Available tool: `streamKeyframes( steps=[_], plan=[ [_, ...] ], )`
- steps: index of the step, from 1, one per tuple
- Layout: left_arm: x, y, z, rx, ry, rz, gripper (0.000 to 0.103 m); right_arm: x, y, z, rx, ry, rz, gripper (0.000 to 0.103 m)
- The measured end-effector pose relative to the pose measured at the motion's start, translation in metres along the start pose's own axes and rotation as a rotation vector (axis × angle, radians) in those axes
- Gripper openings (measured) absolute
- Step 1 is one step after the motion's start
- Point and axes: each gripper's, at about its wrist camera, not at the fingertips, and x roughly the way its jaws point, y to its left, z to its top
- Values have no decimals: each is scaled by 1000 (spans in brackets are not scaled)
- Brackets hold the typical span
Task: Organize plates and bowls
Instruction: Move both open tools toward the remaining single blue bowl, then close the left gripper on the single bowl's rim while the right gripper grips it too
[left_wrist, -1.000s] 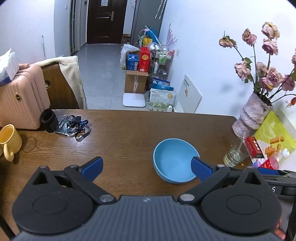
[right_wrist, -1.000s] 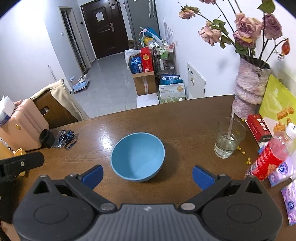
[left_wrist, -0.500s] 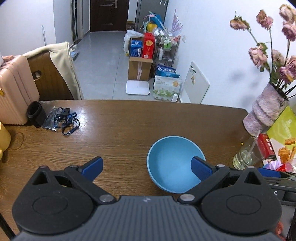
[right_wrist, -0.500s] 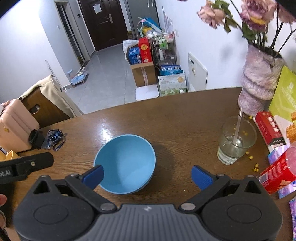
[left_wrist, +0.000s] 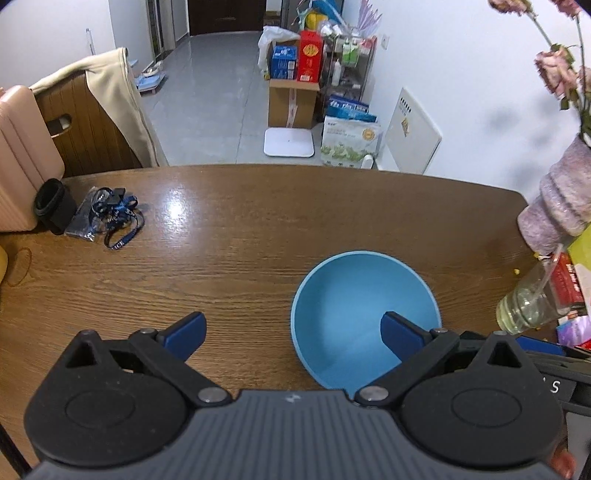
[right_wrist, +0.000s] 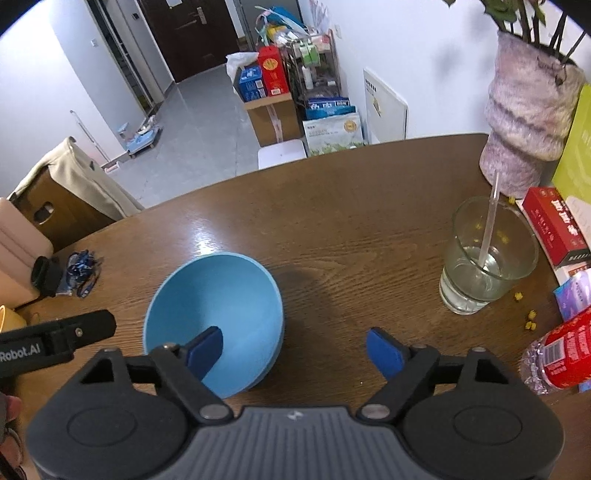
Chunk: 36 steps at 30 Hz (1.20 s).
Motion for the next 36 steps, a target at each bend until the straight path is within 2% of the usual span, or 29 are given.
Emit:
streamKeyframes(
  steps=[6, 15, 20, 28, 31, 33, 35, 36],
  plan=[
    [28, 0, 3, -7, 42, 21, 98, 24, -2, 4, 9, 33, 11, 78],
    [64, -1, 4, -15, 102, 36, 78, 55, -3, 8, 17, 71, 22, 64],
    [79, 1, 3, -20, 125, 31, 66, 67, -1, 7, 15, 86, 30, 50],
    [93, 2, 3, -22, 147, 17, 49, 78, 2, 7, 14, 104, 51, 34],
    [97, 2, 2, -21, 156, 9, 40, 82, 1, 7, 20, 115, 64, 21],
    [100, 3, 2, -24, 160, 1, 35, 85, 2, 7, 21, 119, 65, 18],
    [102, 4, 1, -25, 165, -8, 23, 87, 2, 6, 25, 120, 69, 14],
    [103, 5, 1, -26, 170, -14, 21, 87, 2, 6, 27, 119, 71, 13]
  ],
)
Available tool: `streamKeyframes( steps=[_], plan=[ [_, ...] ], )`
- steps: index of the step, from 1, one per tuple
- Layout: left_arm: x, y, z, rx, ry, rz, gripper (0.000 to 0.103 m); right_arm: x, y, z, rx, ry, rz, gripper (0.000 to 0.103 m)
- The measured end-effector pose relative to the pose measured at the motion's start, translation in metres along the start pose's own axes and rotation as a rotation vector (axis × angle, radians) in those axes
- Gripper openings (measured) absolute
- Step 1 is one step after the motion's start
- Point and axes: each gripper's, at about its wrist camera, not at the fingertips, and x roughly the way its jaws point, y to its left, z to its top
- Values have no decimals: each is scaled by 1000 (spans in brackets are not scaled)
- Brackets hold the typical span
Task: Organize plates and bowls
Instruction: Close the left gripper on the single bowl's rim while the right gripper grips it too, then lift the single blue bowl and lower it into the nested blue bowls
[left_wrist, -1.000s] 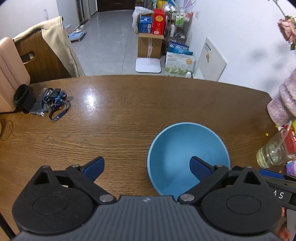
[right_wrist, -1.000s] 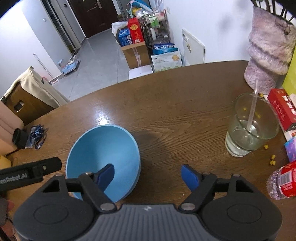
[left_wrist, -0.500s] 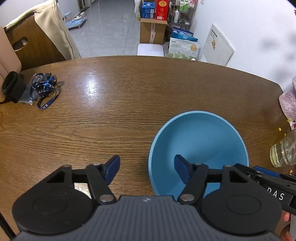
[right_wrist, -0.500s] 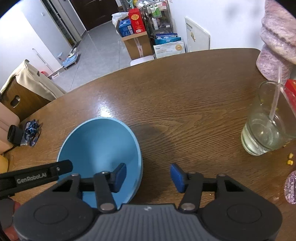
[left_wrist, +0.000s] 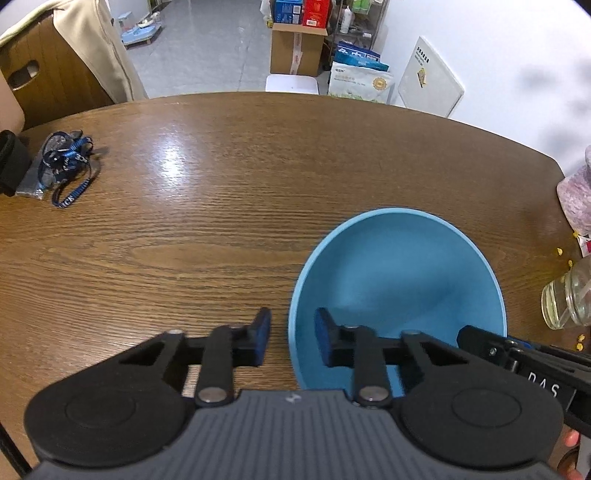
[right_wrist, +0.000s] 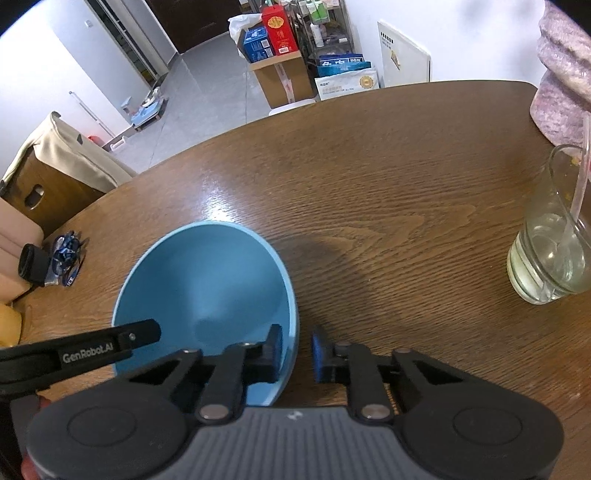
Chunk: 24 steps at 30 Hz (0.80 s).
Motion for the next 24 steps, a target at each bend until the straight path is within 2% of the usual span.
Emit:
streamKeyframes(
  steps=[4, 8, 24],
  plan=[
    [3, 1, 0, -4, 9, -14, 11, 0, 2, 0, -3, -7, 3, 9],
    [3, 2, 0, -3, 4, -17, 8, 0, 2, 0, -2, -10, -4, 8],
    [-19, 0, -2, 17, -39, -37, 7, -22, 5, -2, 0, -54, -7, 8]
  ],
)
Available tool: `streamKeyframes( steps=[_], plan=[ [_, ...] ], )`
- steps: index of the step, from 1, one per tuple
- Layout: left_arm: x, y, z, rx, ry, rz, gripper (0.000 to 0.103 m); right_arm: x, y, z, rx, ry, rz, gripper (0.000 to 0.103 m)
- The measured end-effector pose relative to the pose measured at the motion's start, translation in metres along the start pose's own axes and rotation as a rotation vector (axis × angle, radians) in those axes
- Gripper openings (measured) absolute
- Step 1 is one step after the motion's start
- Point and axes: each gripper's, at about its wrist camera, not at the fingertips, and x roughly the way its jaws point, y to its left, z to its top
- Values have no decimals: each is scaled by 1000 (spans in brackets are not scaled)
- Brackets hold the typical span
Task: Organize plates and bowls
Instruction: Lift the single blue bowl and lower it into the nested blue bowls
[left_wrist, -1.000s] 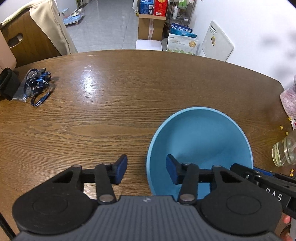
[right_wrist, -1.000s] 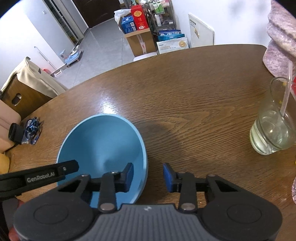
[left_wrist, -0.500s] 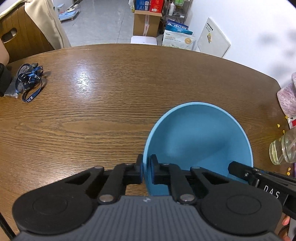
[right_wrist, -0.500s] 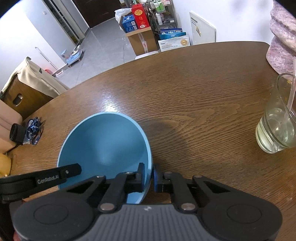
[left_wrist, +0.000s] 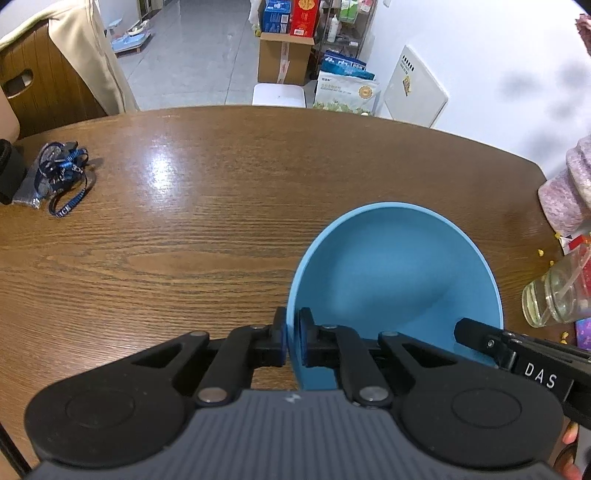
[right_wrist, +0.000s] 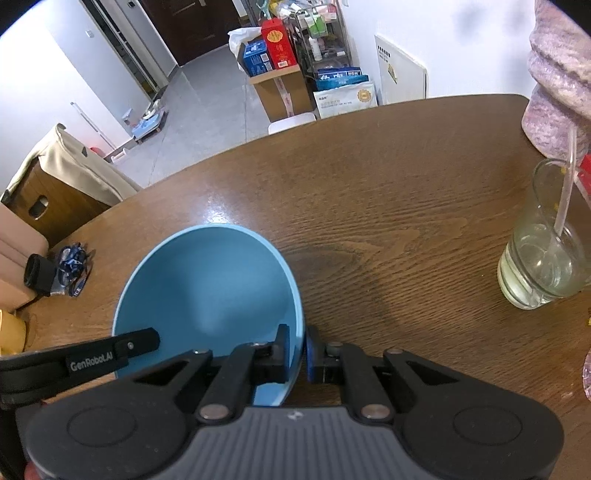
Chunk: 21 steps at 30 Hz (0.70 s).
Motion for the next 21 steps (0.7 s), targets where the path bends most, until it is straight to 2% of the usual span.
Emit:
streamKeyframes(
  steps=[21],
  plan=[
    [-94, -9, -13, 22, -138, -32, 7, -93, 21, -8, -21, -135, 14, 8]
  ],
)
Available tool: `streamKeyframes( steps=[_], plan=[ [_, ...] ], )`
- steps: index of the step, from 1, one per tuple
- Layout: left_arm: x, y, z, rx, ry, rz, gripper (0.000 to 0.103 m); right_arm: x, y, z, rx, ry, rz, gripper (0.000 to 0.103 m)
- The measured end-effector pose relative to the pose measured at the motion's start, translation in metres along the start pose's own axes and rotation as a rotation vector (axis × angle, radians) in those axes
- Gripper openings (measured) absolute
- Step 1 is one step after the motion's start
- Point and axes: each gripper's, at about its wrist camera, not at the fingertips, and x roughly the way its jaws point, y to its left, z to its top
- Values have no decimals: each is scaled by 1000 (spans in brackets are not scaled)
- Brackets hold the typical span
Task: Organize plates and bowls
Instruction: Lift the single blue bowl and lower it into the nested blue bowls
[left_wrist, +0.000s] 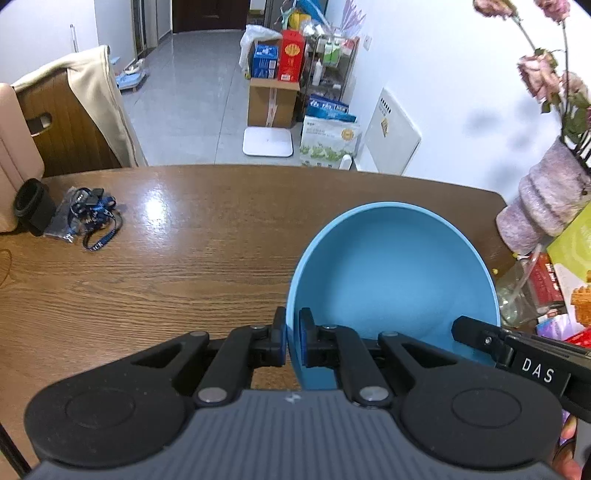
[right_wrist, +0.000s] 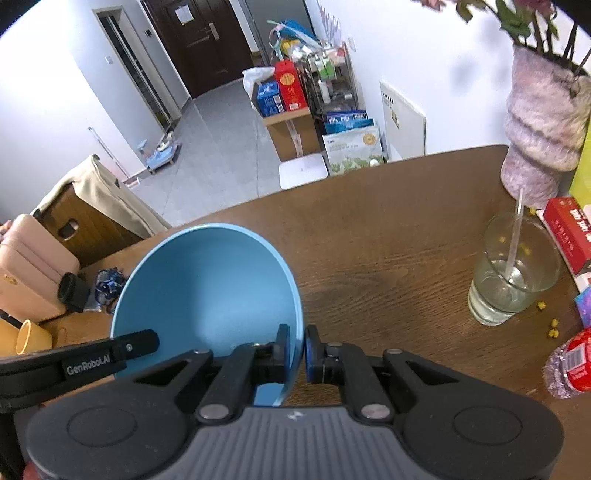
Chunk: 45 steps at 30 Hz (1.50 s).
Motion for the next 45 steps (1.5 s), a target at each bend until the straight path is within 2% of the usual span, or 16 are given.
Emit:
streamKeyframes(
  steps=[13, 26, 45],
  plan=[
    [-62, 0, -26, 3, -69, -34, 7, -55, 8, -28, 40, -57, 13, 8],
    [-108, 12, -69, -9, -100, -61, 7, -99, 20, -73, 33, -90, 3, 8],
    [-140, 28, -116, 8, -102, -77, 8, -132, 36, -121, -2, -91, 2, 8]
  ],
)
